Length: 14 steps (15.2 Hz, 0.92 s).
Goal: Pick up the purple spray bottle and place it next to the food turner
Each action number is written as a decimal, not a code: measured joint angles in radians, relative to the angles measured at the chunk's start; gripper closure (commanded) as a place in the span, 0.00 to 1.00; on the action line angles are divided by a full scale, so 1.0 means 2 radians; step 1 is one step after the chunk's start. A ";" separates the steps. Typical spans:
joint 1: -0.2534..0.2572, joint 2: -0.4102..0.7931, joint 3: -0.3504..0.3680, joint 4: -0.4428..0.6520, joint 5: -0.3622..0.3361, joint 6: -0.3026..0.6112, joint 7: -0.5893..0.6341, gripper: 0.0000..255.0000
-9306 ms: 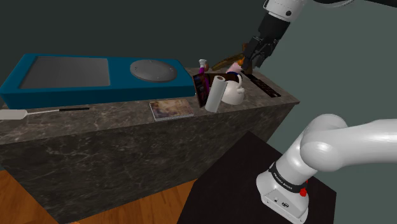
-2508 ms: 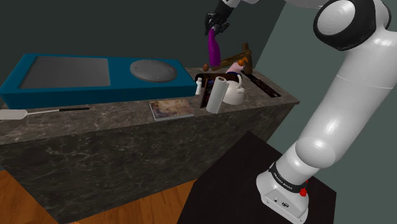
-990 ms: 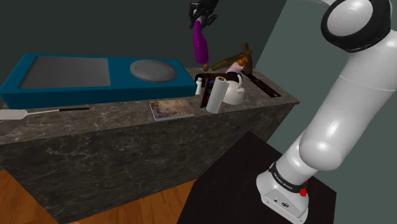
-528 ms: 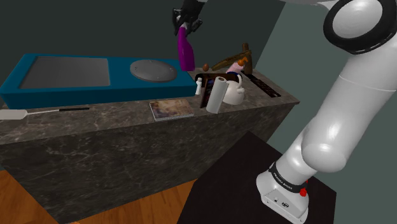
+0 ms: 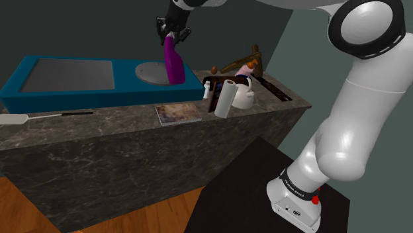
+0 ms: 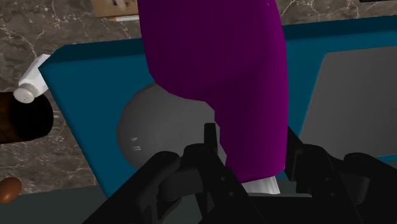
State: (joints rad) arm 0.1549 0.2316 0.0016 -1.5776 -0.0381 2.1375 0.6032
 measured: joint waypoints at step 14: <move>0.098 0.119 0.024 0.093 -0.059 0.016 0.144 1.00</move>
State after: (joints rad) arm 0.3506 0.4705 0.0491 -1.3908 -0.1554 2.1692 0.8903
